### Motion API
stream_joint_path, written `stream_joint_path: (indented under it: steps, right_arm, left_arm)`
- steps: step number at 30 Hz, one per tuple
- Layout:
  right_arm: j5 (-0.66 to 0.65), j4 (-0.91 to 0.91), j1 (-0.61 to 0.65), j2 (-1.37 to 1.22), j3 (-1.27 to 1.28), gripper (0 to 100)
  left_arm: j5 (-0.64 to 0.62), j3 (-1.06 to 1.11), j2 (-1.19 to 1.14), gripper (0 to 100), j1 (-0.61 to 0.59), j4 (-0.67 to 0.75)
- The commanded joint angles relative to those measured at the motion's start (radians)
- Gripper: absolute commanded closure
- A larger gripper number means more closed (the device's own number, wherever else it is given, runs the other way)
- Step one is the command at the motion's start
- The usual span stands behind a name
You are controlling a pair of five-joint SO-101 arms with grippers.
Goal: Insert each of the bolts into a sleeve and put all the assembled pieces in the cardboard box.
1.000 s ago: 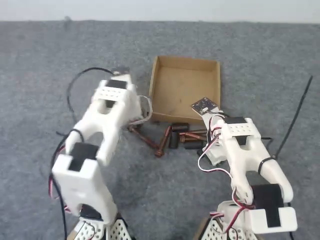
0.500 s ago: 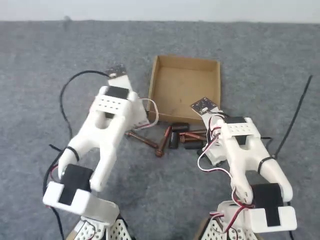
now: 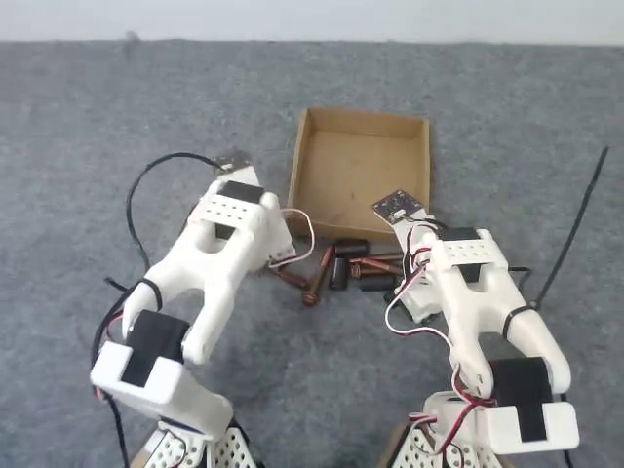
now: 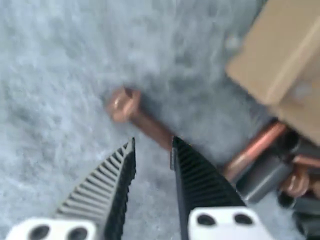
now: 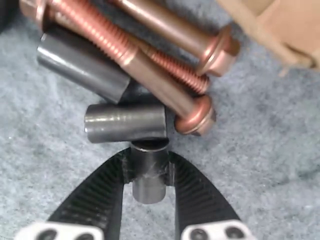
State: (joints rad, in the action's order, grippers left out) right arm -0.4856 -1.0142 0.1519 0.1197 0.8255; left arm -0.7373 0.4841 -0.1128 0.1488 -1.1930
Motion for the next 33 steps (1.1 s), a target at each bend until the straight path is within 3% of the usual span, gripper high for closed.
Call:
stream_joint_path:
  steps: [1,22,27,33]
  right_arm:
    - [0.002,-0.007,0.013,-0.001,-0.044,99.1]
    - [0.002,-0.008,0.01,0.001,-0.044,99.1]
    - [0.002,-0.008,0.01,0.001,-0.044,99.1]
    - [0.002,-0.01,0.01,0.001,-0.044,99.1]
  left_arm:
    - [-0.015,-0.008,0.005,89,-0.046,0.069]
    - [-0.011,0.064,0.0,90,-0.041,0.203]
    - [-0.009,0.071,0.0,99,-0.037,0.206]
    - [0.0,0.065,0.011,99,-0.037,0.204]
